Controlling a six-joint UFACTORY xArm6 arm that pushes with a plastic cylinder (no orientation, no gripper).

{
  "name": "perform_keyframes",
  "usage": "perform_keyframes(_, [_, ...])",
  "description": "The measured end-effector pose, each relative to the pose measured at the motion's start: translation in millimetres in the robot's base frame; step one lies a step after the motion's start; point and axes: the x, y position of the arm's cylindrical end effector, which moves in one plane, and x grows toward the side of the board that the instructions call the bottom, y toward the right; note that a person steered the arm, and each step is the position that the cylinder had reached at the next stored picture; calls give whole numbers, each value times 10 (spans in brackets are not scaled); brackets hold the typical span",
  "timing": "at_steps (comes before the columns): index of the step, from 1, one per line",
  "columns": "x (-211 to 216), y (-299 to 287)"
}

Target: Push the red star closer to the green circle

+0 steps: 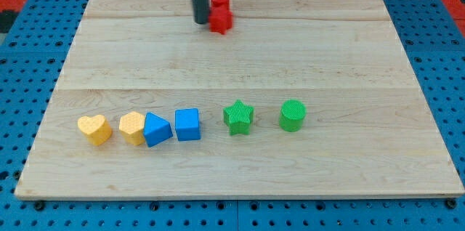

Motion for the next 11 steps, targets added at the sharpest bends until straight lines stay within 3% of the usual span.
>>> perform_keyframes(1, [396, 504])
perform_keyframes(3, [-27, -91])
perform_keyframes(4, [-90, 230])
perform_keyframes(5, [231, 1033])
perform_keyframes(7, [-188, 1233])
perform_keyframes(8, [64, 1770])
perform_keyframes(9, [674, 1990])
perform_keyframes(10, [843, 2034])
perform_keyframes(11, [421, 2109])
